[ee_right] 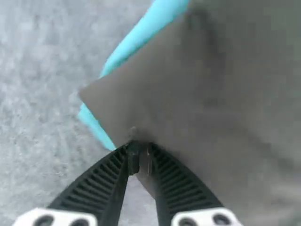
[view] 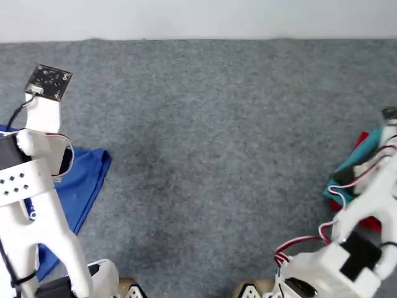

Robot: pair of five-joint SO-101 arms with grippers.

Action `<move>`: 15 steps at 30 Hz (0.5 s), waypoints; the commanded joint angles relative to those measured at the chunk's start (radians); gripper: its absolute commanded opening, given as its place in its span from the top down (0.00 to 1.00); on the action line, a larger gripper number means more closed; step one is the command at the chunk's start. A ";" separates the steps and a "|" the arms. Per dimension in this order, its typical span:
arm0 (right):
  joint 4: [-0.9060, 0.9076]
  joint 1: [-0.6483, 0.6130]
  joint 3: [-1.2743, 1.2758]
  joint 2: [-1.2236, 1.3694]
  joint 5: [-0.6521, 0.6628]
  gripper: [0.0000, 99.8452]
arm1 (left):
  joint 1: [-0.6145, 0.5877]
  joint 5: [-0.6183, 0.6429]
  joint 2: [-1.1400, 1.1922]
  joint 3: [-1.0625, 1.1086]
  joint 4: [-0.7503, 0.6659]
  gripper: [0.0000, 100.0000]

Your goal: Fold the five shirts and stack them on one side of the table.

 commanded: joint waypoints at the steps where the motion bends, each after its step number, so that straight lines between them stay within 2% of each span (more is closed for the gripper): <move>1: -0.022 -0.044 0.038 0.018 -0.009 0.97 | -0.003 -0.005 -0.034 0.027 0.018 0.98; 7: 0.077 -0.056 -0.008 -0.051 -0.003 0.99 | -0.003 -0.005 -0.035 0.039 0.020 0.98; 15: 0.041 -0.056 -0.123 -0.202 -0.009 0.99 | 0.003 -0.005 -0.035 0.038 0.020 0.98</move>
